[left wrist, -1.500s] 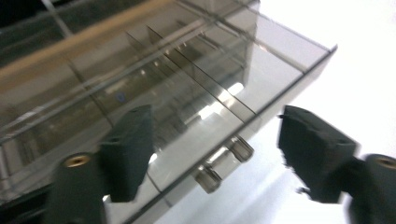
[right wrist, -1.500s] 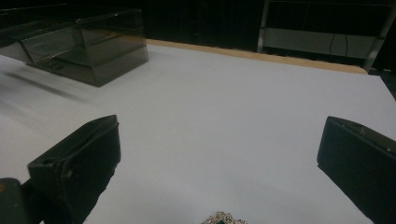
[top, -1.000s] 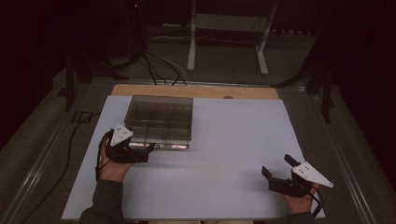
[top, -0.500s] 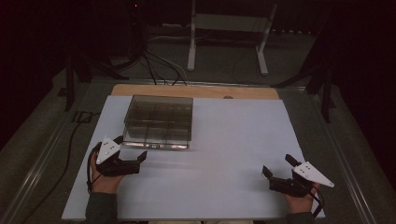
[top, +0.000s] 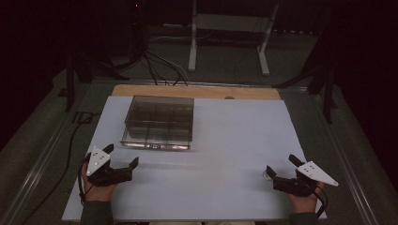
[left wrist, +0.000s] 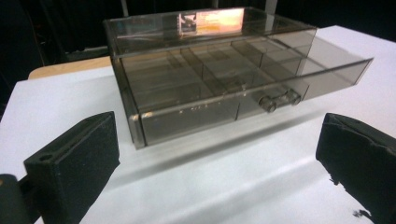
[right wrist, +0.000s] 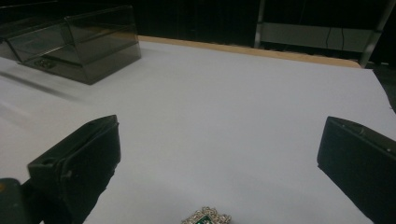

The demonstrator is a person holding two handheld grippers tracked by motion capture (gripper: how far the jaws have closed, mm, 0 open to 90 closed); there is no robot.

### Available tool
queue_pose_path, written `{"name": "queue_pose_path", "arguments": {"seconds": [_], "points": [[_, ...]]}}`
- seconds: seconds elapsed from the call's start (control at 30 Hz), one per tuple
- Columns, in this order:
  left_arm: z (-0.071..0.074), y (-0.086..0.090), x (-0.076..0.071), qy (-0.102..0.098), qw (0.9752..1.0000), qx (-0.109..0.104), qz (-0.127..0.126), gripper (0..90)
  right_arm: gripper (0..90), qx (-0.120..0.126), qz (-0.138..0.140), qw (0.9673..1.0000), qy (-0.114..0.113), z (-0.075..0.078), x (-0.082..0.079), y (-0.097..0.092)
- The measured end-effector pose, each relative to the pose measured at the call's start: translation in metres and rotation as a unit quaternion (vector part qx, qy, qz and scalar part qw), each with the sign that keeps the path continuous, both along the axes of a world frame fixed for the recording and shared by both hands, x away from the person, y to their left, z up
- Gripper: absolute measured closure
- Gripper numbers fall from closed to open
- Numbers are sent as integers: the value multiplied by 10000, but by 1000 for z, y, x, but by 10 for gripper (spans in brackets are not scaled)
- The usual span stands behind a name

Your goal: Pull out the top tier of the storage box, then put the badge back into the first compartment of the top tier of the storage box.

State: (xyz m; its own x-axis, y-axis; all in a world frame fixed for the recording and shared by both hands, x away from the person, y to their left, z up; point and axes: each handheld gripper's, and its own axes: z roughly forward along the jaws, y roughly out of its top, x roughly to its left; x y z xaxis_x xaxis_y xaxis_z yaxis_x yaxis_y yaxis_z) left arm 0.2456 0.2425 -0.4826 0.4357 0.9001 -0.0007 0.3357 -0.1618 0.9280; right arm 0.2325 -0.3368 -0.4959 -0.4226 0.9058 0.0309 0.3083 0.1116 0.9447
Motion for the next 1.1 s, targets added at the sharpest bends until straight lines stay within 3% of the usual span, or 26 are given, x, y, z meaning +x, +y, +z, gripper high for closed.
{"name": "queue_pose_path", "arguments": {"seconds": [0.4, 0.73, 0.9, 1.1], "points": [[-4, 4, 1, 28, 10000, -32, 86, 6, 0, -379, 114, 9992, 42, 3, -2, 3], [-5, 0, 3, 52, 10000, 40, 64, 6, 0, -722, 116, 9955, 595, 3, 6, -4], [-6, -2, 4, 63, 9999, 77, 79, 6, 0, -889, 10, 9921, 888, 2, 11, -8], [-7, -2, 4, 69, 9999, 66, 105, 7, 24, -727, -70, 9896, 1236, -4, 19, -16]]}}
